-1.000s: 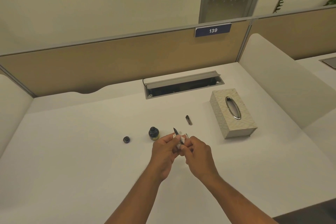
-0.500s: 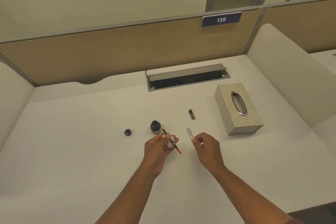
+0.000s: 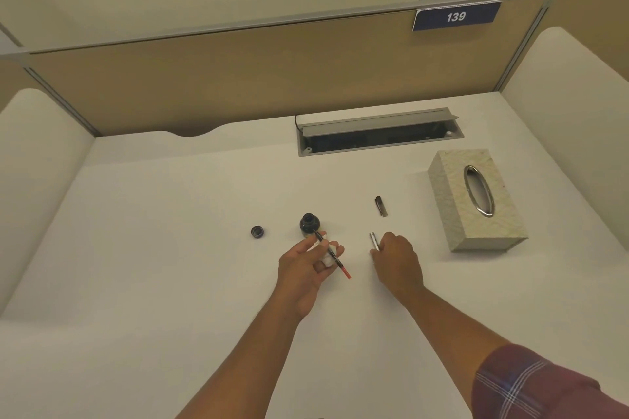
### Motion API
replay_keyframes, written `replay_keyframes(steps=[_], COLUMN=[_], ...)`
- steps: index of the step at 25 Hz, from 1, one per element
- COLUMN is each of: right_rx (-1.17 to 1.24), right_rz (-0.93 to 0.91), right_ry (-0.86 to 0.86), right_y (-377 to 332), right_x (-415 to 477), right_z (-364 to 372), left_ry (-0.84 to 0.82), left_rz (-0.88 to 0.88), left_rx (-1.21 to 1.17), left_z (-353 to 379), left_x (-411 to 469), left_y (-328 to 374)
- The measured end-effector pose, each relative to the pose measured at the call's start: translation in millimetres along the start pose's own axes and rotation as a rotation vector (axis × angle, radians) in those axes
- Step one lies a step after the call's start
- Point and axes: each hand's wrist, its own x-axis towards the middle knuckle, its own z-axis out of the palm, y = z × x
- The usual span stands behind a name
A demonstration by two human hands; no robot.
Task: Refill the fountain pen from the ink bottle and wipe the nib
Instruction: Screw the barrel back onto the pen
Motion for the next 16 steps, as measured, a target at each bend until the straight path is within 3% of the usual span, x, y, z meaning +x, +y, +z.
replay_keyframes(steps=[6, 9, 16], right_rx=[0.204, 0.316, 0.358], right_rz=[0.031, -0.041, -0.126], right_ry=[0.006, -0.022, -0.082], right_y=[-0.8, -4.8, -15.8], right_x=[-15.7, -47.9, -92.0], right_z=[-14.2, -26.5, -39.9], left_ry=[0.008, -0.006, -0.021], left_rz=[0.003, 0.018, 0.053], left_rx=[-0.039, -0.044, -0.068], left_z=[-3.6, -3.4, -1.1], left_x=[8.0, 11.4, 16.5], left_y=[4.4, 9.2, 18.7])
